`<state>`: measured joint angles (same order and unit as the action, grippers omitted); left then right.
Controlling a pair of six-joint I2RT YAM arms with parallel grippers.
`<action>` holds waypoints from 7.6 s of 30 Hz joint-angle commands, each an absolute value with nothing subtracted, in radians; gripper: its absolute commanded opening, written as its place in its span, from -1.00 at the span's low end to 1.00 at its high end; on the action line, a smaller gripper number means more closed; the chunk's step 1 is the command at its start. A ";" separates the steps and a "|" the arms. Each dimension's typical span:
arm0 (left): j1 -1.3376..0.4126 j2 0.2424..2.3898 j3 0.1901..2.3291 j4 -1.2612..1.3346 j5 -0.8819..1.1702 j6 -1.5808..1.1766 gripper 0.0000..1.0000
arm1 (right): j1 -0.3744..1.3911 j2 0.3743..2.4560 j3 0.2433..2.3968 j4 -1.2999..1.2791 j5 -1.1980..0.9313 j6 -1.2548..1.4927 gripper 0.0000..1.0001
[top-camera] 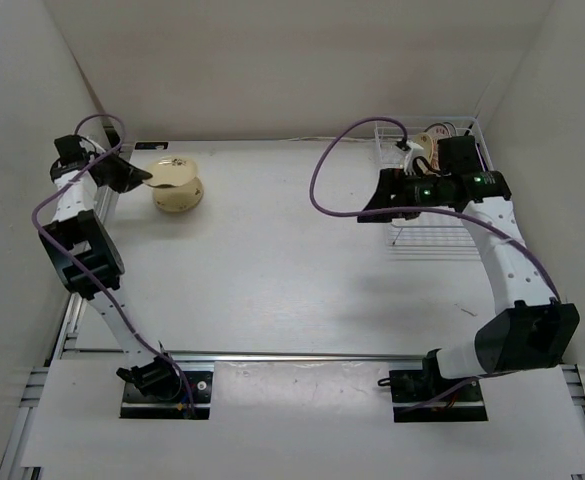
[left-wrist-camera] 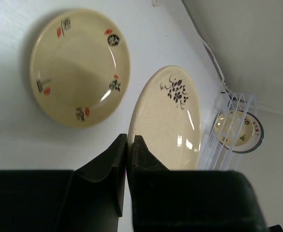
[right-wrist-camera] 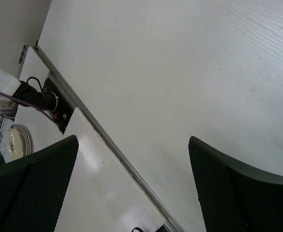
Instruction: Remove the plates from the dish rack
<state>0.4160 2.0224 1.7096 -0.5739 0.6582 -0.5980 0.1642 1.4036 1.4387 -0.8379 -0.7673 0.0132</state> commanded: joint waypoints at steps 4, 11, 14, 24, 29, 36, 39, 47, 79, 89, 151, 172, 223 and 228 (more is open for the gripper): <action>0.419 2.178 1.861 -0.534 0.761 -0.480 -0.80 | 0.063 1.434 1.437 -0.942 -0.813 -0.060 0.94; 0.419 2.319 1.968 -0.516 0.790 -0.413 -0.80 | 0.040 1.480 1.466 -0.910 -0.822 -0.040 0.94; 0.419 2.358 1.999 -0.515 0.770 -0.390 -0.80 | 0.040 1.491 1.476 -0.901 -0.822 -0.040 0.94; 0.419 2.404 2.042 -0.515 0.727 -0.371 -0.80 | 0.040 1.500 1.465 -0.881 -0.822 -0.022 0.94; 0.419 2.404 2.042 -0.515 0.707 -0.371 -0.39 | 0.040 1.500 1.454 -0.871 -0.831 -0.021 0.94; 0.410 2.395 2.023 -0.515 0.687 -0.353 -0.02 | 0.040 1.482 1.436 -0.851 -0.841 -0.002 0.94; 0.410 2.372 2.013 -0.515 0.687 -0.344 0.50 | 0.040 1.473 1.427 -0.842 -0.841 -0.002 0.94; 0.410 2.316 1.973 -0.525 0.635 -0.305 0.90 | 0.040 1.463 1.407 -0.824 -0.862 0.018 0.94; 0.319 1.085 1.180 -0.621 0.763 -0.097 1.00 | 0.031 2.063 2.112 -0.578 0.124 -0.060 0.23; 0.319 1.072 1.161 -0.630 0.733 -0.084 1.00 | 0.031 2.201 2.200 -0.518 0.222 -0.124 0.23; 0.319 1.094 1.170 -0.630 0.792 -0.103 1.00 | 0.112 1.933 2.168 -0.572 0.213 -0.033 -1.00; 0.268 1.411 1.258 -0.630 1.109 -0.184 0.98 | 0.411 2.097 2.025 -0.514 -1.031 0.321 -1.00; 0.164 1.486 1.229 -0.598 0.893 -0.300 -0.80 | 0.457 2.137 2.201 -0.663 -0.422 0.069 0.67; 0.164 1.560 1.229 -0.565 0.746 -0.437 -0.80 | 0.347 2.002 2.114 -0.695 -0.356 0.020 0.67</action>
<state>0.1562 1.5402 1.2312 -0.5980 0.8394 -0.3386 0.4255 2.1284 2.1387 -0.6655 -0.4698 0.0998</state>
